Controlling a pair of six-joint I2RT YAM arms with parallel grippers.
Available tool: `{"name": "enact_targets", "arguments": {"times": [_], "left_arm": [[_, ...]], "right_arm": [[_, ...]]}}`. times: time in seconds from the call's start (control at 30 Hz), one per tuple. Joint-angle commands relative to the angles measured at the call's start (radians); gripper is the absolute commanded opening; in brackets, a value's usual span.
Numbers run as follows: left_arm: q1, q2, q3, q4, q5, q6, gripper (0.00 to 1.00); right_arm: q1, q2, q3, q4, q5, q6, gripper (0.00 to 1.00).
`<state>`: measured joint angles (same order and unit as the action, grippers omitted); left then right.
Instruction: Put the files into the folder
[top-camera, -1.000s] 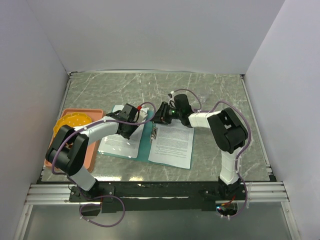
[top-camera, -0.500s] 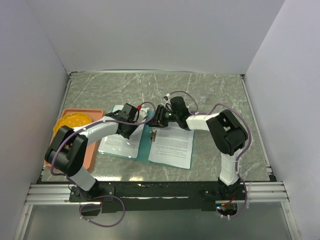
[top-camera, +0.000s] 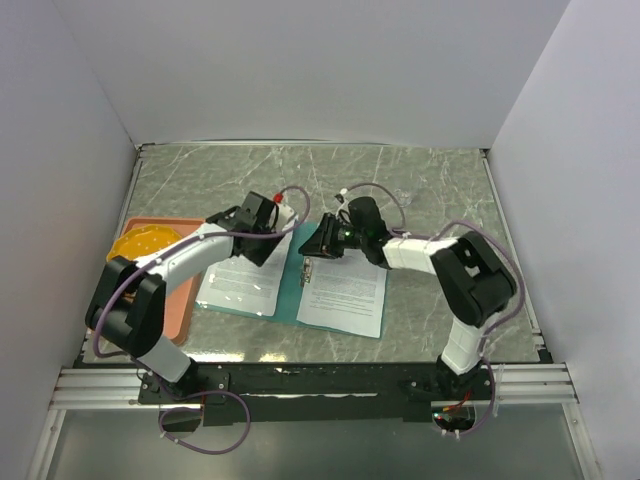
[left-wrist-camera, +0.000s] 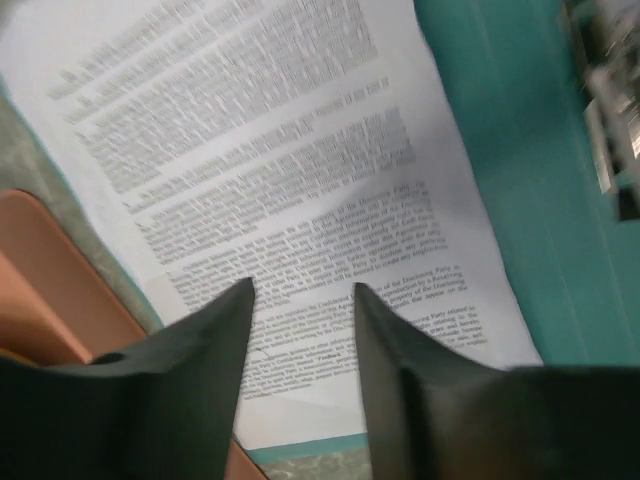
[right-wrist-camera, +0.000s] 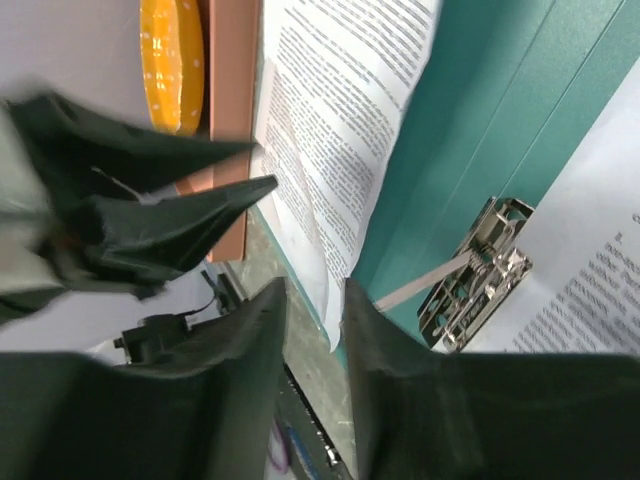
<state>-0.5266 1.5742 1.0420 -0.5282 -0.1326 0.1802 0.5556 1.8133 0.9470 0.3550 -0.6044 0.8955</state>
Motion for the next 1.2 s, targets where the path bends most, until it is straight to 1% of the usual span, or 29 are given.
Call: {"name": "enact_targets", "arguments": {"times": [0.0, 0.03, 0.07, 0.1, 0.17, 0.23, 0.3, 0.37, 0.4, 0.43, 0.47, 0.5, 0.57, 0.67, 0.97, 1.17], "left_arm": [[0.002, -0.078, 0.145, -0.045, 0.027, -0.056, 0.62], [0.002, -0.075, 0.185, -0.050, 0.040, -0.067, 0.66], [-0.001, -0.071, 0.203, -0.061, 0.054, -0.074, 0.71], [-0.004, -0.056, 0.234, -0.061, 0.060, -0.088, 0.80], [-0.025, -0.007, 0.260, -0.067, 0.068, -0.106, 0.82], [-0.061, 0.038, 0.291, -0.064, 0.054, -0.116, 0.84], [-0.085, 0.107, 0.318, -0.050, 0.047, -0.131, 0.86], [-0.110, 0.154, 0.342, -0.043, 0.041, -0.146, 0.91], [-0.116, 0.203, 0.372, -0.039, 0.036, -0.154, 0.98], [-0.127, 0.226, 0.388, -0.036, 0.030, -0.162, 0.99], [-0.128, 0.268, 0.403, -0.035, 0.033, -0.172, 0.96], [-0.131, 0.288, 0.436, -0.035, 0.039, -0.173, 0.96], [-0.139, 0.338, 0.466, -0.035, 0.033, -0.235, 0.96], [-0.150, 0.378, 0.504, -0.027, 0.019, -0.264, 0.96], [-0.159, 0.423, 0.536, -0.006, 0.057, -0.318, 0.96], [-0.159, 0.469, 0.540, -0.003, 0.076, -0.341, 0.96]], "right_arm": [[0.000, -0.158, -0.060, 0.015, 0.102, -0.114, 0.24], [0.001, -0.198, -0.079, 0.015, 0.120, -0.127, 0.15], [0.004, -0.216, -0.106, 0.015, 0.136, -0.138, 0.09], [0.009, -0.253, -0.122, 0.021, 0.191, -0.173, 0.01], [0.036, -0.291, -0.184, 0.047, 0.253, -0.213, 0.00], [0.067, -0.330, -0.249, 0.120, 0.326, -0.259, 0.00], [0.076, -0.336, -0.278, 0.165, 0.350, -0.273, 0.00], [0.089, -0.327, -0.293, 0.199, 0.353, -0.273, 0.00], [0.093, -0.325, -0.303, 0.216, 0.360, -0.276, 0.00], [0.099, -0.327, -0.326, 0.238, 0.391, -0.276, 0.00], [0.119, -0.328, -0.339, 0.284, 0.414, -0.280, 0.00], [0.130, -0.331, -0.350, 0.303, 0.440, -0.285, 0.00], [0.161, -0.332, -0.366, 0.338, 0.501, -0.306, 0.00], [0.187, -0.316, -0.360, 0.346, 0.558, -0.325, 0.00], [0.260, -0.250, -0.396, 0.502, 0.676, -0.382, 0.00], [0.293, -0.174, -0.364, 0.518, 0.739, -0.379, 0.00]]}}
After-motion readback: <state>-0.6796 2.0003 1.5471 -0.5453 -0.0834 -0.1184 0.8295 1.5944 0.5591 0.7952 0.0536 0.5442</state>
